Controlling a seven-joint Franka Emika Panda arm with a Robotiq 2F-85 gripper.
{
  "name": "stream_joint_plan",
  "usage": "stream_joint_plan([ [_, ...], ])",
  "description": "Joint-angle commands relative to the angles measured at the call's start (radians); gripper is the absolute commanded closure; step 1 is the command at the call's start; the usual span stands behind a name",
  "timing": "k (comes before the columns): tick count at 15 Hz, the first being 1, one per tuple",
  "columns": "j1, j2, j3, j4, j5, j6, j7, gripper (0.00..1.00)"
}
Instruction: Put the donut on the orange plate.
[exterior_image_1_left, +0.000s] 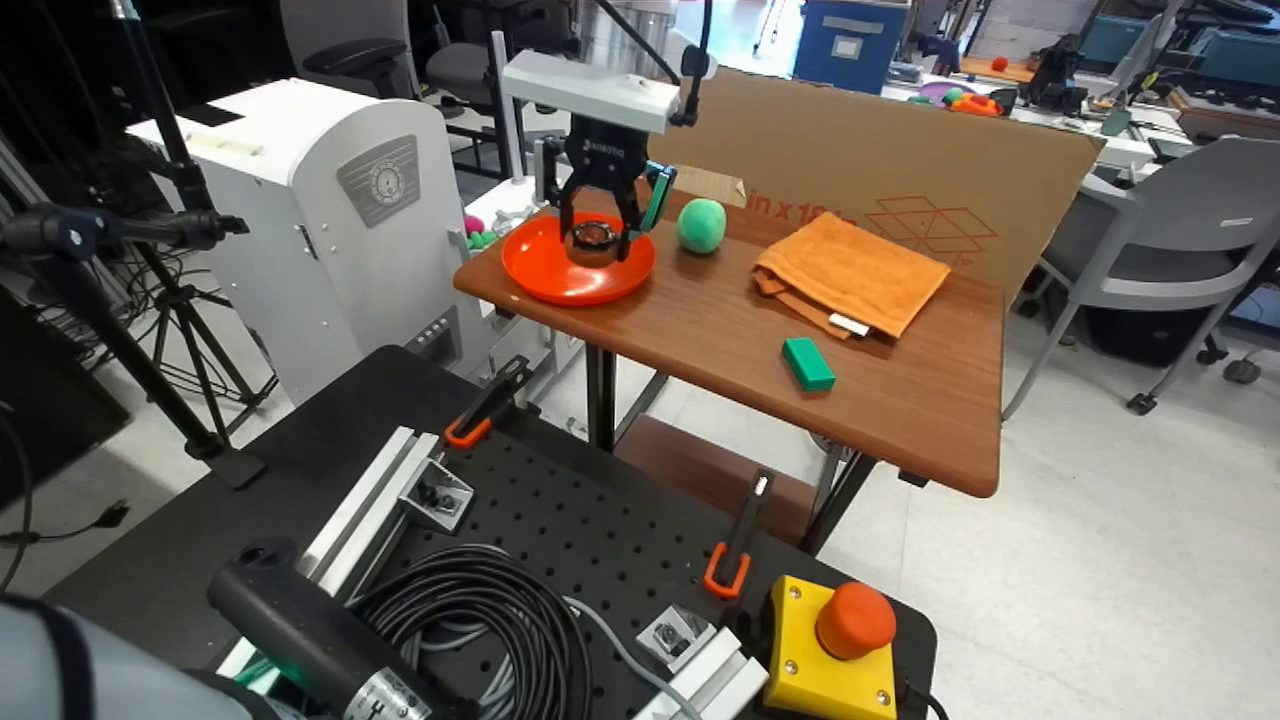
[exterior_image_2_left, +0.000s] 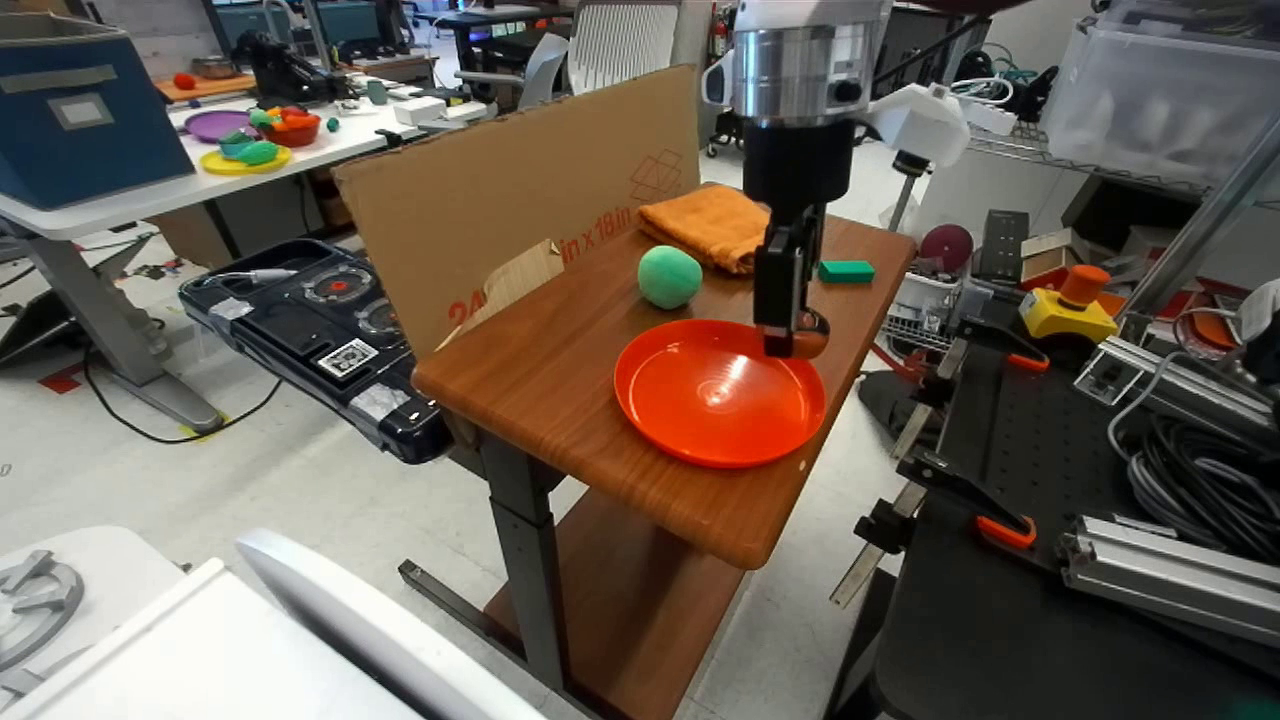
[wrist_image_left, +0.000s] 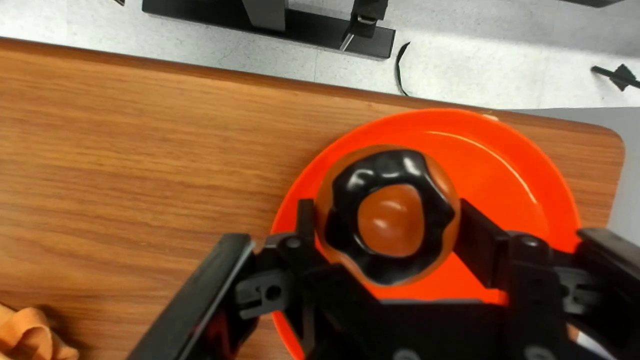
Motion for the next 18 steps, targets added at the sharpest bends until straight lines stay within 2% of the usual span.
stream_joint_plan([
  [1,0.033,0.134,-0.025,0.134,-0.046,-0.035,0.043,0.58],
  [6,0.063,0.241,-0.060,0.246,-0.112,-0.068,0.074,0.58],
  [7,0.067,0.249,-0.064,0.258,-0.122,-0.078,0.076,0.12],
  [9,0.062,0.232,-0.053,0.250,-0.124,-0.106,0.054,0.02],
  [14,0.033,0.078,-0.005,0.073,-0.093,-0.095,-0.048,0.00],
  [18,-0.020,-0.134,0.013,-0.147,-0.027,-0.046,-0.148,0.00],
])
